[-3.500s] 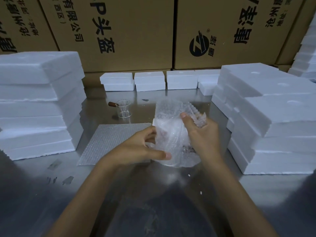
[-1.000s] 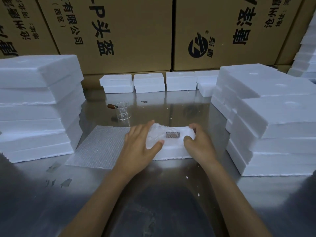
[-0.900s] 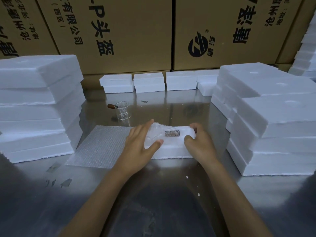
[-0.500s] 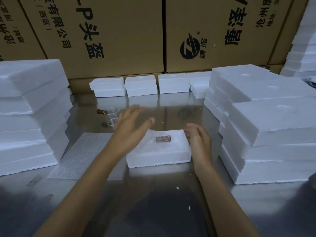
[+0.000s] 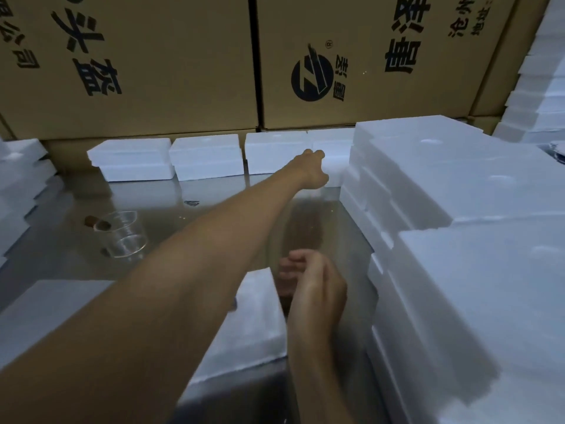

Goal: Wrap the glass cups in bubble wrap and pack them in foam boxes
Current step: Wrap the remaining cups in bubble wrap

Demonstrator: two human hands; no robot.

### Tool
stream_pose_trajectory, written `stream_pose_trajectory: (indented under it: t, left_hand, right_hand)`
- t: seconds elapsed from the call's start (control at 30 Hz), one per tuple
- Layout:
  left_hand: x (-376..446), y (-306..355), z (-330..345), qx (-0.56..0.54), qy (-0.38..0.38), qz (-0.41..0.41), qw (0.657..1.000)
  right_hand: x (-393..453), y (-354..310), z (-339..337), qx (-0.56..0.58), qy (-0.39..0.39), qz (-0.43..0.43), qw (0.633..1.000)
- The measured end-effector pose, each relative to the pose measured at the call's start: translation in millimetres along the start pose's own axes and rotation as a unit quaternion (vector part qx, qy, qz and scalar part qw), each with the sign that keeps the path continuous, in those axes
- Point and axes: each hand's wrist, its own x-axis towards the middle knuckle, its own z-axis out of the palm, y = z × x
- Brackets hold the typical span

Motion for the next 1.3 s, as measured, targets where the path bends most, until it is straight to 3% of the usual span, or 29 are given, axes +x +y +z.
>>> stream_pose_trajectory:
  t: [0.17, 0.33, 0.47, 0.63, 0.77, 1.0, 1.17, 1.3]
  left_hand:
    - [48, -2, 25, 0.031, -0.037, 0.001, 0.999]
    - [61, 0, 36, 0.048, 0.051, 0.023, 0.997]
    - [61, -5, 25, 0.058, -0.023, -0.019, 0.998]
    - [42, -28, 10, 0.073, -0.054, -0.029, 0.995]
    - [-4, -60, -26, 0.01, -0.07, -0.045, 0.996]
    - [-149, -100, -104, -0.076, -0.033, -0.049, 0.995]
    - [-260, -110, -134, -0.131, -0.098, 0.007, 0.987]
    - [-316, -115, -121, -0.14, -0.111, 0.02, 0.984]
  right_hand:
    - [27, 17, -1, -0.002, -0.02, -0.017, 1.0]
    - [51, 42, -2, -0.063, -0.031, -0.026, 0.997]
    - [48, 47, -1, -0.041, -0.031, -0.022, 0.998]
    - [27, 23, 0, -0.012, -0.026, -0.018, 0.999]
    - [7, 2, 0, -0.012, -0.016, -0.006, 1.0]
    - [1, -8, -5, -0.013, -0.015, -0.027, 0.999]
    - [3, -7, -5, 0.022, -0.007, -0.024, 0.999]
    - [-1, -8, -8, 0.076, -0.013, 0.009, 0.997]
